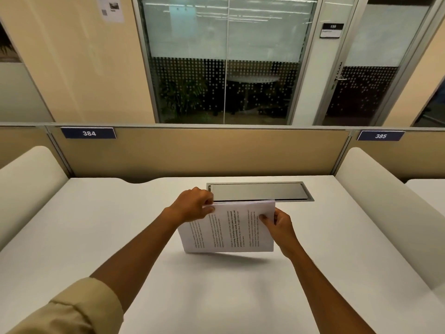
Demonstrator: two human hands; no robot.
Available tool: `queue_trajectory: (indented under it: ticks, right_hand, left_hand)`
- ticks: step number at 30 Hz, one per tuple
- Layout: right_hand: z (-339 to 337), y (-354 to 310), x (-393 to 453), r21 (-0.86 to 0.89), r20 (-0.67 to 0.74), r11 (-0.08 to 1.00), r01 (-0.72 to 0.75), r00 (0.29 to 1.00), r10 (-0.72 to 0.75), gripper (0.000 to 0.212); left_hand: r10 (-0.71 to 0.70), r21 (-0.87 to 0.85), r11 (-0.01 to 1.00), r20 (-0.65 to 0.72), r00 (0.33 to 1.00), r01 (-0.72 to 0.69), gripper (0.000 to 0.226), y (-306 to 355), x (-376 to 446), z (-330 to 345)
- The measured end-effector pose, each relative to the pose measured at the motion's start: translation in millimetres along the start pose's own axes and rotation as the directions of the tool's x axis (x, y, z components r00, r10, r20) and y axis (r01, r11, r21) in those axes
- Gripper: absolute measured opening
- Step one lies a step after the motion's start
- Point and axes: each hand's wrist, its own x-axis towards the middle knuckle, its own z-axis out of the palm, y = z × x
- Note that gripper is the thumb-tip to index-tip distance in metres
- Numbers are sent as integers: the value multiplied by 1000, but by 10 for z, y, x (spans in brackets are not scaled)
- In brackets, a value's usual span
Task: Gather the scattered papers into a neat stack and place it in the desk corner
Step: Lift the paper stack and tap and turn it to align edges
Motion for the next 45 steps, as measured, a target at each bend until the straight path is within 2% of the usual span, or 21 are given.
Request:
queue_trajectory:
  ticks: [5, 8, 10, 12, 14, 15, 17, 19, 22, 25, 27, 30, 34, 39, 45]
  right_hand:
    - [-21, 109, -8, 14, -23, 999, -47, 999, 48, 11]
    - [-24, 159, -18, 34, -34, 997, -68, 997, 69, 17]
    - [-28, 194, -25, 42, -38, 996, -75, 996, 77, 21]
    - [-23, 216, -37, 58, -45, 995, -84, 995, 87, 22]
    - [7, 228, -55, 66, -58, 994, -88, 994, 92, 20]
    - [31, 234, -68, 61, -66, 994, -89, 993, 93, 18]
    - [86, 254, -93, 51, -78, 995, -90, 993, 94, 17]
    - [128, 269, -106, 55, -97, 994, -95, 990, 100, 19]
    - [161, 240, -103, 85, -148, 991, -105, 982, 117, 24]
    - [170, 167, -97, 125, -177, 989, -84, 979, 105, 20]
    - [177, 135, -102, 151, -191, 986, -68, 977, 96, 19]
    - [205, 184, -159, 167, -198, 983, -75, 974, 108, 18]
    - [276, 373, -271, 174, -184, 976, -129, 970, 161, 23]
    - [316, 374, -261, 165, -185, 975, -151, 966, 181, 25]
    - [290, 315, -254, 155, -183, 983, -97, 975, 125, 22]
  left_hand:
    - [-179, -103, 977, 97, 979, 188, 21, -339, -172, 84]
    - [-271, -300, 911, 81, 959, 283, 19, -513, -285, 170]
    - [-344, -505, 797, 72, 936, 332, 20, -561, -369, 258]
    - [-407, -730, 600, 73, 910, 327, 20, -532, -482, 406]
    - [-454, -872, 416, 46, 890, 258, 19, -429, -597, 581]
    - [-480, -909, 357, 20, 877, 216, 18, -365, -641, 667]
    - [-535, -937, 312, -37, 844, 156, 22, -240, -692, 806]
    - [-592, -937, 321, -88, 801, 135, 27, -139, -686, 893]
    - [-657, -932, 345, -154, 738, 113, 23, -22, -636, 899]
    - [-671, -912, 402, -238, 702, 75, 26, 64, -599, 816]
    - [-662, -890, 453, -296, 688, 53, 17, 107, -600, 792]
    - [-647, -864, 501, -333, 686, 54, 9, 114, -647, 877]
    - [-653, -863, 485, -248, 715, 143, 17, 63, -772, 1185]
    - [-665, -852, 481, -199, 720, 208, 21, 49, -817, 1322]
    - [-656, -823, 535, -261, 708, 192, 23, -4, -797, 1204]
